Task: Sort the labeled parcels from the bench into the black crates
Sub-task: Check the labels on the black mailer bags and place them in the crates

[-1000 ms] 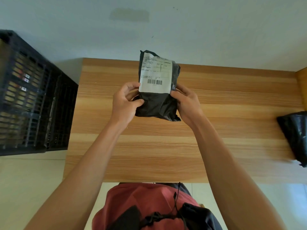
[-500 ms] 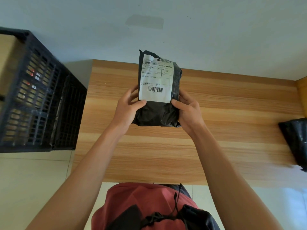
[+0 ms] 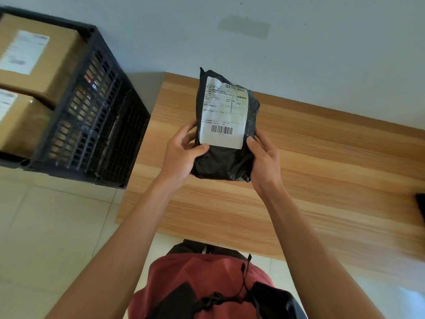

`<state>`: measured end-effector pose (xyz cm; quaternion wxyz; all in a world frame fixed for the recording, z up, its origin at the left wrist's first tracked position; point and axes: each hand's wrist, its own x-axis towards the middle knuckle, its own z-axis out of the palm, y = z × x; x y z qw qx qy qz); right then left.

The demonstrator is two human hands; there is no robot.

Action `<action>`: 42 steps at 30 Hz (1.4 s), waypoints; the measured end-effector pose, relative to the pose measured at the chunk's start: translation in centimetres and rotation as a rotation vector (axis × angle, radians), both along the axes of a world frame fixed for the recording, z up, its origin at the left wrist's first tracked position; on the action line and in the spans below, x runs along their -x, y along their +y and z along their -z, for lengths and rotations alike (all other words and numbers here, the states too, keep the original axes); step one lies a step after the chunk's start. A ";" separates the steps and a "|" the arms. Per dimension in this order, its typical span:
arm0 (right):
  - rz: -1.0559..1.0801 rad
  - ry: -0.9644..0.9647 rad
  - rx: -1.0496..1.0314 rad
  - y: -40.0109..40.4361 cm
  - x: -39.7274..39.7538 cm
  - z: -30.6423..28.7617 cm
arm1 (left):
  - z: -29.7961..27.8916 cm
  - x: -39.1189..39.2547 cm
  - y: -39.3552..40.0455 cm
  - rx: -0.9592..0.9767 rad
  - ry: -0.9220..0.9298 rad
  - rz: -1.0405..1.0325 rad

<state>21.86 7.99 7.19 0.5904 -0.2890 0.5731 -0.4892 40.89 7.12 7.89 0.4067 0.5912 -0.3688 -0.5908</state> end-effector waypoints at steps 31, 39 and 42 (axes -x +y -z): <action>-0.601 0.149 0.172 5.8 -25.4 -2.5 | -1.4 -20.7 16.6 0.002 -0.375 -0.652; -0.800 0.226 0.234 9.8 -40.8 -2.9 | -0.7 -34.4 22.5 -0.022 -0.300 -0.818; -0.839 0.210 0.260 10.8 -45.5 -3.5 | -0.9 -38.9 23.7 -0.022 -0.295 -0.863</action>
